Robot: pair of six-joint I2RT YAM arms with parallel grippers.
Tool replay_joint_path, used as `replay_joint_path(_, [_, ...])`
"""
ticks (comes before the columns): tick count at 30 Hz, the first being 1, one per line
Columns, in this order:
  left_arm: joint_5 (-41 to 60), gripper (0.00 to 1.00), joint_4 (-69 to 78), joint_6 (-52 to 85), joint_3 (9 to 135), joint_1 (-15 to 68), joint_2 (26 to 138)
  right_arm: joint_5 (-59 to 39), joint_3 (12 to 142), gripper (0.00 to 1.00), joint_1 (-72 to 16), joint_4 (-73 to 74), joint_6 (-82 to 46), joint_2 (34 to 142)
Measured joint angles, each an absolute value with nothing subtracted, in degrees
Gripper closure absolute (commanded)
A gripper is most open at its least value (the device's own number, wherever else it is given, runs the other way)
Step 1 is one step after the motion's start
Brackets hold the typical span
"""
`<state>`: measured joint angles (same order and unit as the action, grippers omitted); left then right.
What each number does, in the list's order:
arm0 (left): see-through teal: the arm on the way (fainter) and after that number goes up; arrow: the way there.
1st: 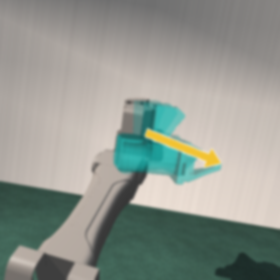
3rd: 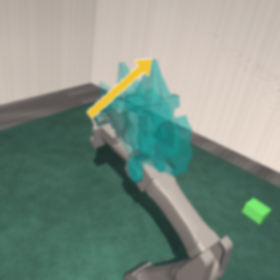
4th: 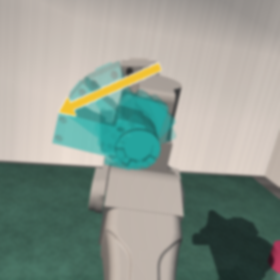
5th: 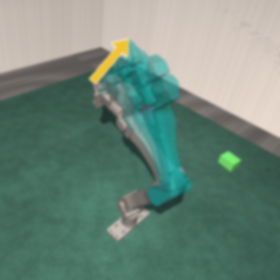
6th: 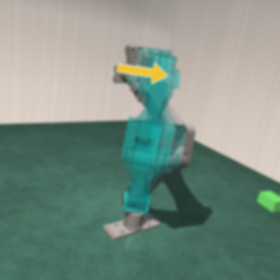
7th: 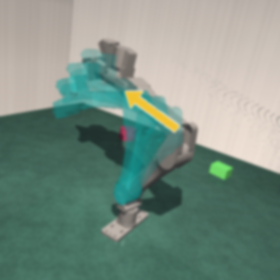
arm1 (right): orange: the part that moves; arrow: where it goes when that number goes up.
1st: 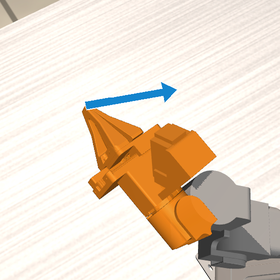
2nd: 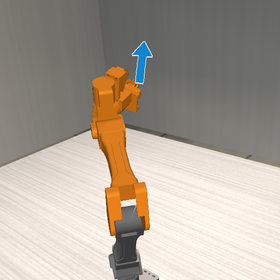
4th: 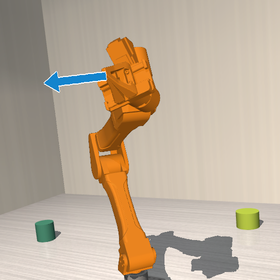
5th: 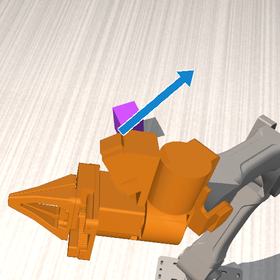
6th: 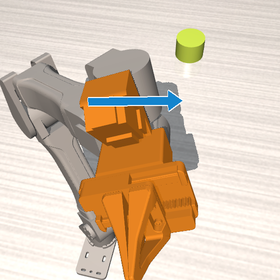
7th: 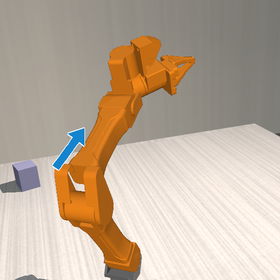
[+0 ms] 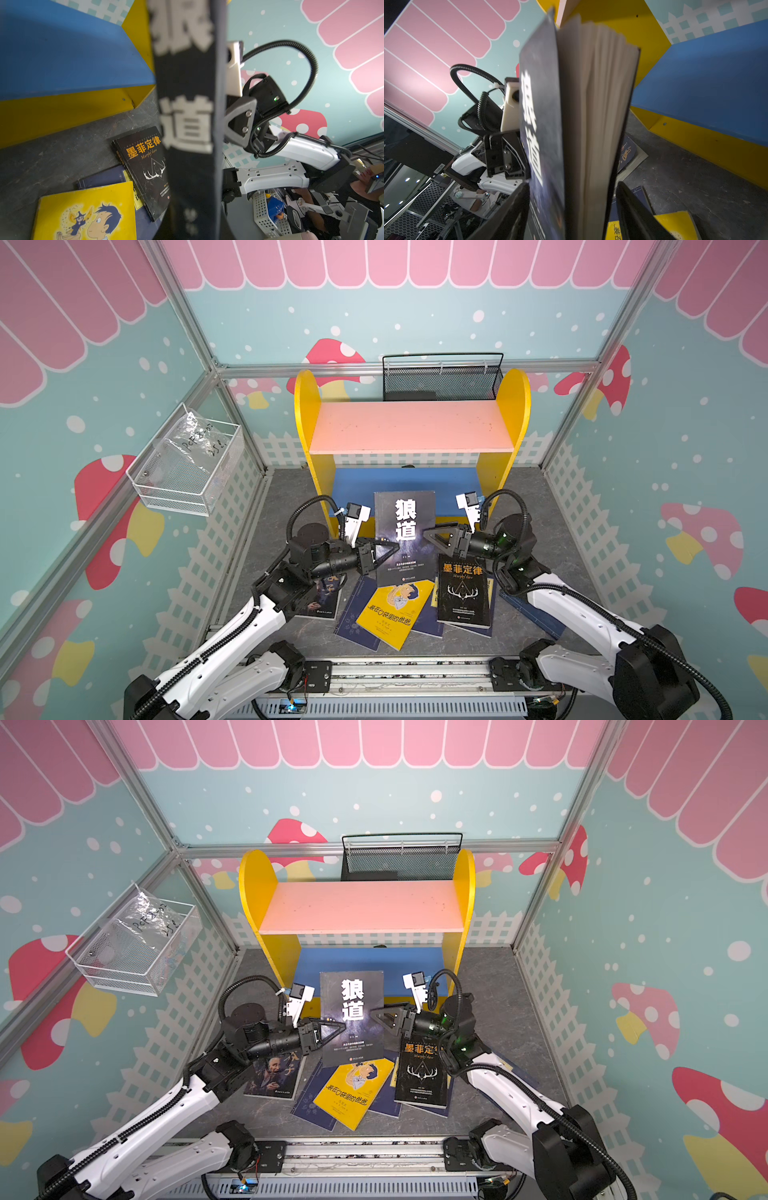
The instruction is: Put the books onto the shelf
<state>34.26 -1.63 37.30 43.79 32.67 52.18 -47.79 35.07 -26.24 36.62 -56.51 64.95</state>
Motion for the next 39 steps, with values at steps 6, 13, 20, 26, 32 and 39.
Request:
replay_joint_path(6, [38.3, 1.00, 0.7, 38.3, 47.3, 31.1, 54.1, -50.7, 26.3, 0.34, -26.2, 45.1, -61.5, 63.4])
replay_joint_path(13, [43.6, 1.00, 2.7, 40.6, 47.9, 30.9, 58.1, -53.0, 24.5, 0.40, -26.2, 55.4, -65.7, 64.1])
replay_joint_path(20, [45.3, 1.00, 2.4, 40.7, 48.1, 30.7, 58.3, -55.6, 24.7, 0.63, -26.2, 63.6, -69.2, 67.4])
replay_joint_path(26, [47.1, 1.00, 2.0, 39.3, 50.1, 29.9, 59.8, -57.3, 24.3, 0.65, -26.2, 78.0, -77.1, 74.4])
replay_joint_path(32, [48.5, 1.00, 1.9, 38.5, 50.7, 28.9, 60.7, -58.1, 24.0, 0.75, -26.3, 87.6, -83.3, 79.6])
replay_joint_path(39, [49.5, 0.94, 1.1, 37.9, 50.9, 27.4, 60.9, -58.0, 24.0, 0.99, -26.3, 90.0, -84.8, 79.7])
